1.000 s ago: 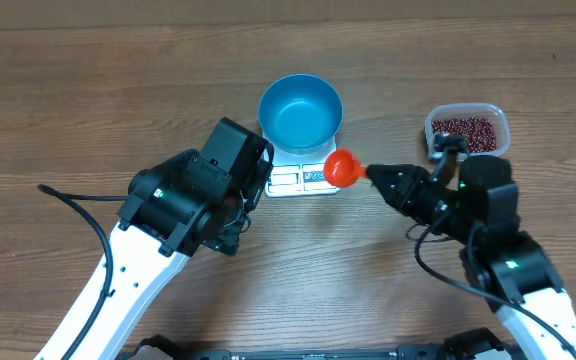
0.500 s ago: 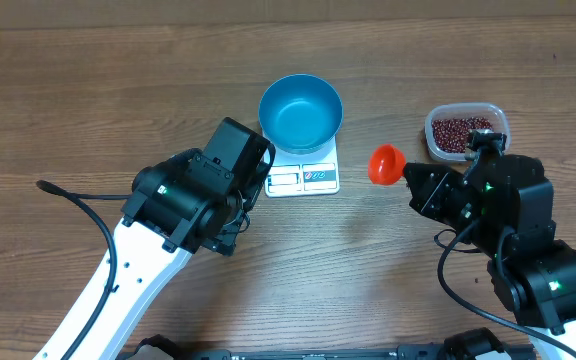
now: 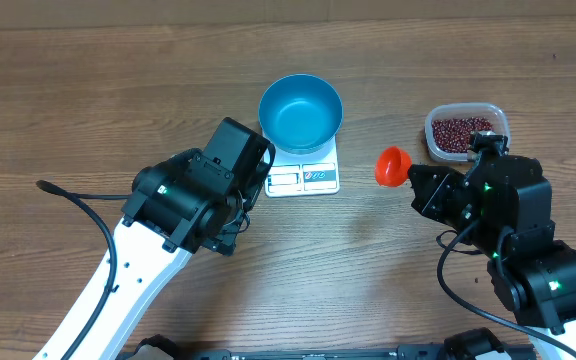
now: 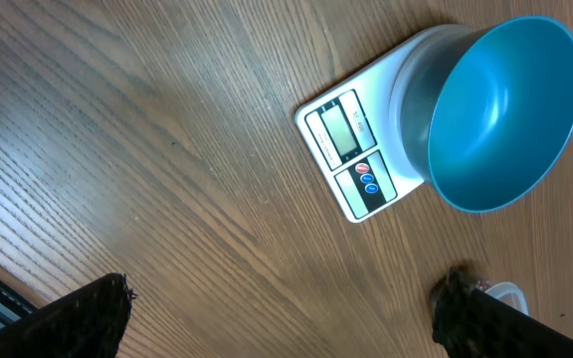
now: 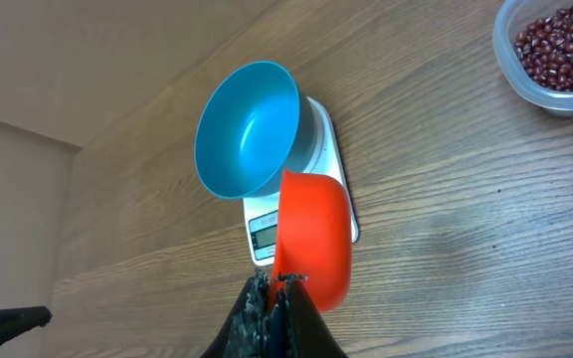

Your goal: Scoop item into bowl and weigh 150g on scale

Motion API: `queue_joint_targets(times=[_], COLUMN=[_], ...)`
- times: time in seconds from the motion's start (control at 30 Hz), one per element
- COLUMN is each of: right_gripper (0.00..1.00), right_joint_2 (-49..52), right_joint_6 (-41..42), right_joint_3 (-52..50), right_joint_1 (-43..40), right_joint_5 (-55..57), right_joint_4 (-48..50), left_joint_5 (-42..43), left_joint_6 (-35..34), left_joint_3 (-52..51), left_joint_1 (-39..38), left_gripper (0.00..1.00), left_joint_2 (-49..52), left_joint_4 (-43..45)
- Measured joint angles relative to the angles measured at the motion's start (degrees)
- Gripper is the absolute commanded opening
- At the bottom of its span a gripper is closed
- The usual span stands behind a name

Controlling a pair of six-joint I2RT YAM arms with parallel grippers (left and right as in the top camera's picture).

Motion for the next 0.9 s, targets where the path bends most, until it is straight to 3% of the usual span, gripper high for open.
queue_joint_targets(times=[0.9], right_gripper=[0.04], right_joint_2=[0.0], right_joint_6=[-1.0], right_joint_3=[0.0], right_joint_1=[0.0], right_joint_5=[0.6], right_joint_4=[0.0], left_joint_5=[0.0], left_joint_6=[0.0], left_joint_3=[0.0], left_joint_1=[0.0], left_gripper=[1.0], left_joint_2=[0.0], left_joint_4=[0.0])
